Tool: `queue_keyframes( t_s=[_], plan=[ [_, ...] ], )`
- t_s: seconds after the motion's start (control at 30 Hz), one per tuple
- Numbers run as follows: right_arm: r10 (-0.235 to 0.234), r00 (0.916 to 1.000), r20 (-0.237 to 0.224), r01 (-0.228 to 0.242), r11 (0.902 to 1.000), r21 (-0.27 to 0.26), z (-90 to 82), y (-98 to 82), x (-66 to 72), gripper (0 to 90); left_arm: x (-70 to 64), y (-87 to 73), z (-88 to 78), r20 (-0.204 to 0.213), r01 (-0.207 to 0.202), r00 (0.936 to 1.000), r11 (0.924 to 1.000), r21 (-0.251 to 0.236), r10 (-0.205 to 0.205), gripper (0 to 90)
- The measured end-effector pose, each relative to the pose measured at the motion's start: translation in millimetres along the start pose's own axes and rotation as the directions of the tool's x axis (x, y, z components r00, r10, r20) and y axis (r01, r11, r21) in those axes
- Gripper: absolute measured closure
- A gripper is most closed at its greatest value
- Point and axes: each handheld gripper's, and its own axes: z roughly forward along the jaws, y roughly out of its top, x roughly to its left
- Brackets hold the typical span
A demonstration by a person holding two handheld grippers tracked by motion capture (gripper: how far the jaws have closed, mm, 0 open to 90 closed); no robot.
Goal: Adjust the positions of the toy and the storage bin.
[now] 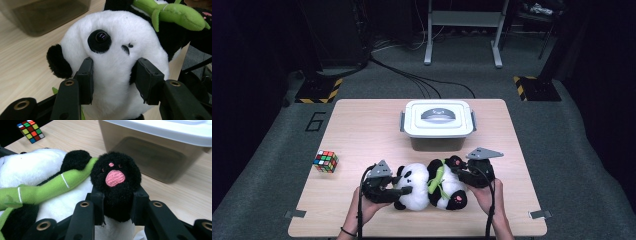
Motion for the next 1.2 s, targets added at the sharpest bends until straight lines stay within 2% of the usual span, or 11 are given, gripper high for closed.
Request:
queue_keyframes(
  t_s=[0.27, 0.43, 0.47, 0.57, 0.67, 0.73, 0.8, 0.9, 0.93, 1.0, 1.2],
  plan=[
    [-0.028, 0.9987, -0.043, 0.029, 0.999, 0.035, 32.8, 8.8, 25.7, 69.0, 16.9, -21.3, -23.9, -0.045, 0.042, 0.9981, 0.9988, 0.025, -0.041, 51.4],
    [-0.037, 0.9972, -0.065, 0.04, 0.998, 0.05, 48.3, 11.8, 35.7, 68.4, 25.0, -28.4, -34.7, -0.065, 0.066, 0.9958, 0.9976, 0.021, -0.065, 50.8],
    [-0.038, 0.997, -0.068, 0.041, 0.9977, 0.054, 51.1, 12.0, 37.6, 68.2, 27.5, -30.3, -36.6, -0.065, 0.068, 0.9957, 0.9971, 0.035, -0.066, 50.7],
    [-0.045, 0.9968, -0.066, 0.049, 0.9965, 0.067, 61.9, 10.3, 42.5, 67.9, 32.3, -36.9, -34.3, -0.074, 0.097, 0.9929, 0.9941, 0.049, -0.093, 50.0],
    [-0.04, 0.9968, -0.069, 0.044, 0.997, 0.064, 66.9, 10.0, 43.8, 67.4, 36.2, -43.4, -32.7, -0.073, 0.125, 0.9899, 0.9915, 0.036, -0.122, 48.2],
    [-0.058, 0.9965, -0.061, 0.062, 0.996, 0.065, 67.6, 11.4, 45.1, 65.3, 35.0, -43.5, -32.8, -0.083, 0.138, 0.9874, 0.9899, 0.034, -0.135, 43.6],
    [-0.057, 0.9967, -0.057, 0.061, 0.9961, 0.064, 67.6, 12.2, 44.3, 60.8, 34.6, -42.2, -34.5, -0.09, 0.138, 0.9869, 0.9893, 0.047, -0.133, 38.2],
    [-0.036, 0.9979, -0.054, 0.039, 0.9975, 0.059, 66.1, 11.9, 40.6, 50.0, 31.9, -39.2, -36.8, -0.121, 0.115, 0.9869, 0.9915, 0.061, -0.107, 32.0],
    [-0.035, 0.998, -0.053, 0.038, 0.9976, 0.058, 65.6, 11.8, 39.9, 45.6, 30.7, -37.8, -37.3, -0.135, 0.11, 0.9857, 0.9921, 0.061, -0.101, 28.7],
    [-0.022, 0.9987, -0.045, 0.024, 0.998, 0.058, 63.2, 11.6, 38.2, 34.7, 29.7, -34.6, -39.1, -0.131, 0.114, 0.9858, 0.9916, 0.061, -0.105, 18.4],
    [0.004, 0.9992, -0.041, -0.003, 0.9994, 0.034, 50.7, 10.1, 29.4, 15.2, 23.9, -22.3, -46.9, -0.151, 0.113, 0.9827, 0.9933, 0.026, -0.108, 6.7]
  ],
)
